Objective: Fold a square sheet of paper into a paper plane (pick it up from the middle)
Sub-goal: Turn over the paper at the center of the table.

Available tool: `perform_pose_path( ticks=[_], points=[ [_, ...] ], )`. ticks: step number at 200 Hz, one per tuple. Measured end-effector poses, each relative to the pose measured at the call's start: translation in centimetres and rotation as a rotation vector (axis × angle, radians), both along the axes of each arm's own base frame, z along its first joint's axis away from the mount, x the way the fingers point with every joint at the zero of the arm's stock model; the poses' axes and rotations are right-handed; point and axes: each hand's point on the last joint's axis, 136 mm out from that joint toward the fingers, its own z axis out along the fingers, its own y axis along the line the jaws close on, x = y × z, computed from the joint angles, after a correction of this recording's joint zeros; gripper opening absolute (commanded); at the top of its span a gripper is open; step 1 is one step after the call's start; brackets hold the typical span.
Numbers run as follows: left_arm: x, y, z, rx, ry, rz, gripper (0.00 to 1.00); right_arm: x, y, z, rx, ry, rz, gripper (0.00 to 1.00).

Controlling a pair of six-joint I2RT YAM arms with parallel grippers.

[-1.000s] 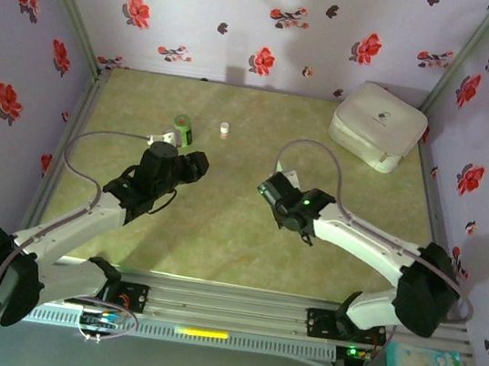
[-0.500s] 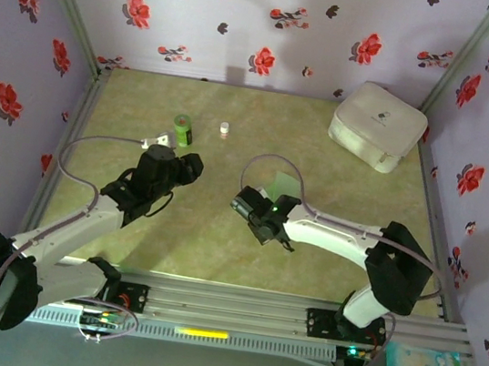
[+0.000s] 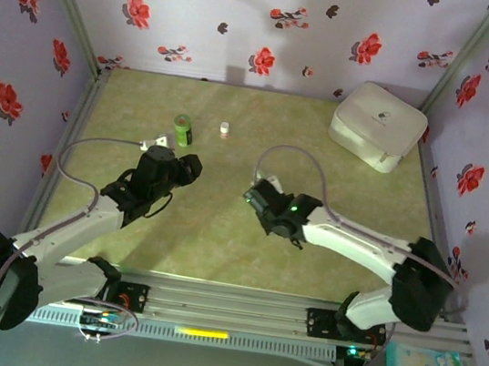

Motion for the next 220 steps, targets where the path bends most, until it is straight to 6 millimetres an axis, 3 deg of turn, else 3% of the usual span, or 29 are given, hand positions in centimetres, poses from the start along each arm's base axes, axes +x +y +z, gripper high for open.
perform_pose_path(
  ticks=[20, 42, 90, 137, 168, 220],
  points=[
    [0.0, 0.0, 0.0, -0.003, 0.002, 0.003, 0.51, 0.8, -2.3, 1.6, 0.028, -0.051, -0.064, 0.01],
    [0.0, 0.1, 0.0, -0.005, 0.003, 0.005, 0.51, 1.2, -3.2, 2.2, 0.015, -0.084, -0.090, 0.01],
    [-0.1, 0.1, -0.5, -0.010, 0.014, 0.011, 0.51, 2.0, -4.7, 0.7, -0.180, -0.077, -0.134, 0.01],
    [-0.3, 0.2, -0.8, -0.011, 0.023, 0.014, 0.51, 0.1, -0.7, -2.5, -0.269, -0.009, 0.032, 0.02],
    [-0.3, 0.2, -0.7, -0.013, 0.020, 0.015, 0.51, -1.9, 2.4, -4.4, -0.221, 0.069, 0.147, 0.05],
    [-0.2, 0.4, -0.8, -0.013, 0.022, 0.019, 0.52, -3.6, 5.4, -5.7, -0.089, 0.177, 0.216, 0.09]
  ],
)
